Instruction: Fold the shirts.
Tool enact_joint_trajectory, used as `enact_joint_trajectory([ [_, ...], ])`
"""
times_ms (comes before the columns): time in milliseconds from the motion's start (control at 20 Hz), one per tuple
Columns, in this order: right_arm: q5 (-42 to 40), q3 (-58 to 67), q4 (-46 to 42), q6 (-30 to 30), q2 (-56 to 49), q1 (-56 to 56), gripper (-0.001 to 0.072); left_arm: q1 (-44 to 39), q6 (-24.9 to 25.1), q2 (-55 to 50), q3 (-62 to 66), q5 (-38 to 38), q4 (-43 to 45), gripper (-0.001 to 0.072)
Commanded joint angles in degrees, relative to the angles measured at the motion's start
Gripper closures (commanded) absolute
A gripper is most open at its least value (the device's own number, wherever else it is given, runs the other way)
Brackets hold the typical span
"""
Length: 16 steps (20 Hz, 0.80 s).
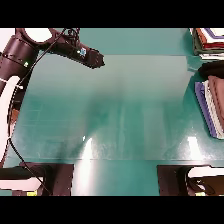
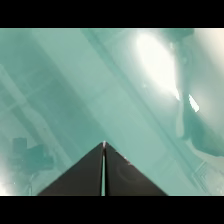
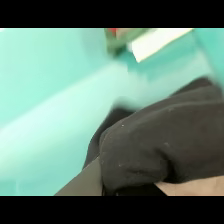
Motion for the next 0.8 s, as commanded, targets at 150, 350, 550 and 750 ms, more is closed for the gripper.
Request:
enact_joint_trajectory([
  [150, -1.1, 7.9, 1.0, -2.7, 3.6, -1.9, 0.0703, -0.2, 0.0, 0.0, 0.0, -0.2, 0.0, 0.0677],
  [350, -0.3, -2.6, 1.0, -4.8, 11.2, -6.1, 0.0702, -0.2, 0.0, 0.0, 0.0, -0.3, 0.0, 0.0677],
  [550, 9.4, -12.0, -3.8, -7.2, 16.8, -11.3, 0.0702, -0.2, 0.0, 0.0, 0.0, -0.4, 0.0, 0.0677],
  [750, 15.2, -23.2, -17.2, -7.2, 23.3, -15.7, 0.0700, -0.2, 0.1, 0.0, 0.0, -0.8, 0.0, 0.0676],
])
